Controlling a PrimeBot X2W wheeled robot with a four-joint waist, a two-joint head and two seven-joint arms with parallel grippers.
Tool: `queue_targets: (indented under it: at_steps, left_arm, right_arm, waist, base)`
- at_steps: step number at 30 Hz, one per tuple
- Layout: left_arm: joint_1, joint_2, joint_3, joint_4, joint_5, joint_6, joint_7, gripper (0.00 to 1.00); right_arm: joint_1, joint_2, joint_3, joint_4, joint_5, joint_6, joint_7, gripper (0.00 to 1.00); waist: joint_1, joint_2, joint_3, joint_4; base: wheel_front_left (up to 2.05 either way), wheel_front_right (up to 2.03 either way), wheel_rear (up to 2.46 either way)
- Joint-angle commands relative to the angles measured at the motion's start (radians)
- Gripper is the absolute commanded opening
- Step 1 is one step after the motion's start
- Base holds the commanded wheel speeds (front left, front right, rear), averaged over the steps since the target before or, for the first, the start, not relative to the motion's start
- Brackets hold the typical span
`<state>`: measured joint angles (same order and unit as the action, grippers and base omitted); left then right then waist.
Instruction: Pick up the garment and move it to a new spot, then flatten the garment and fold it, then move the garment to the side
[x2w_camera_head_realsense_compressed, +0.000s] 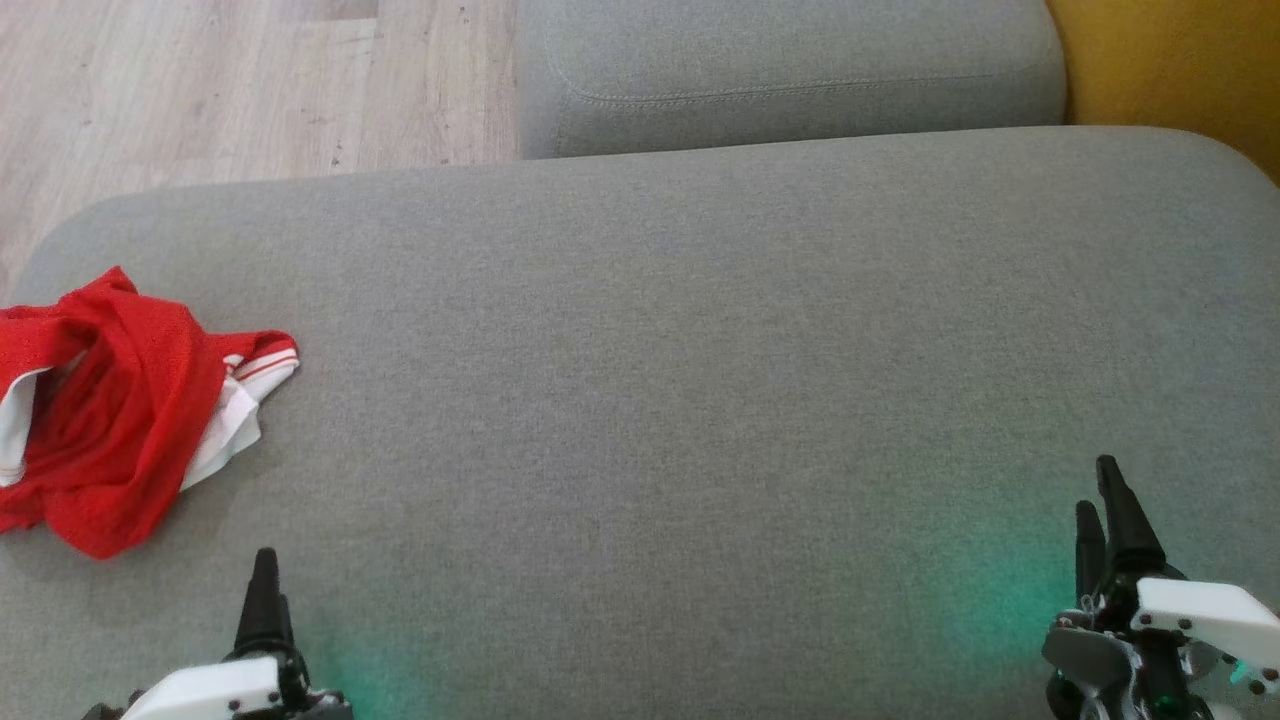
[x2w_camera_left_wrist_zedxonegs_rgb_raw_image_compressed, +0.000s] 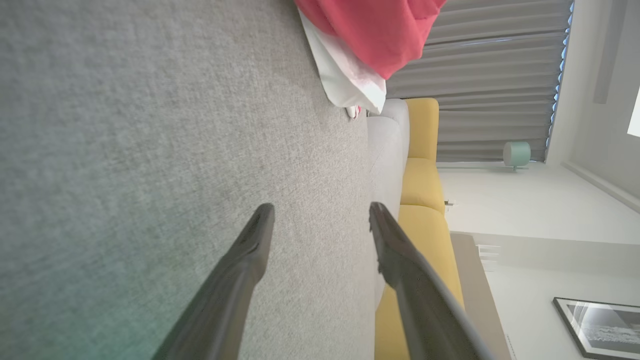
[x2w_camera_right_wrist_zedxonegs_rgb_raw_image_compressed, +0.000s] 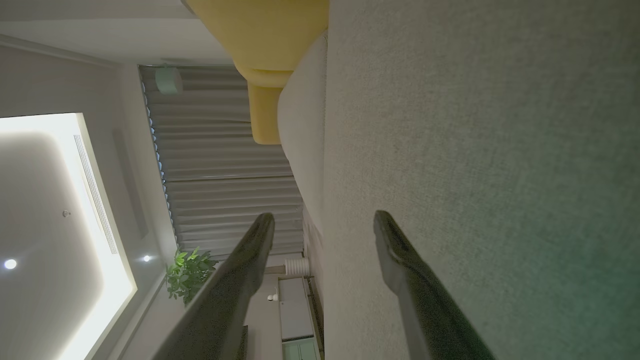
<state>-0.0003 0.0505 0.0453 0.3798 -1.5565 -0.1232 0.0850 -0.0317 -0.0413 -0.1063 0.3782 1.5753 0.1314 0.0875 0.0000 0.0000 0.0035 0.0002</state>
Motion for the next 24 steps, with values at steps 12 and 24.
queue_targets:
  at_steps: [12,24]
  left_arm:
    - [-0.100,0.048,-0.043,-0.002,0.143,-0.001,-0.043,1.00]
    - [-0.159,0.090,-0.106,0.030,0.293,-0.002,-0.079,1.00]
  right_arm:
    - [-0.118,-0.044,0.045,0.008,-0.128,0.000,-0.048,1.00]
    - [-0.186,-0.063,0.083,0.055,-0.317,0.000,-0.083,1.00]
  waist:
    - [0.0000,0.0000,0.004,0.001]
    - [0.0000,0.0000,0.012,-0.001]
  base:
    - [0.00,0.00,0.00]
    - [0.00,0.00,0.00]
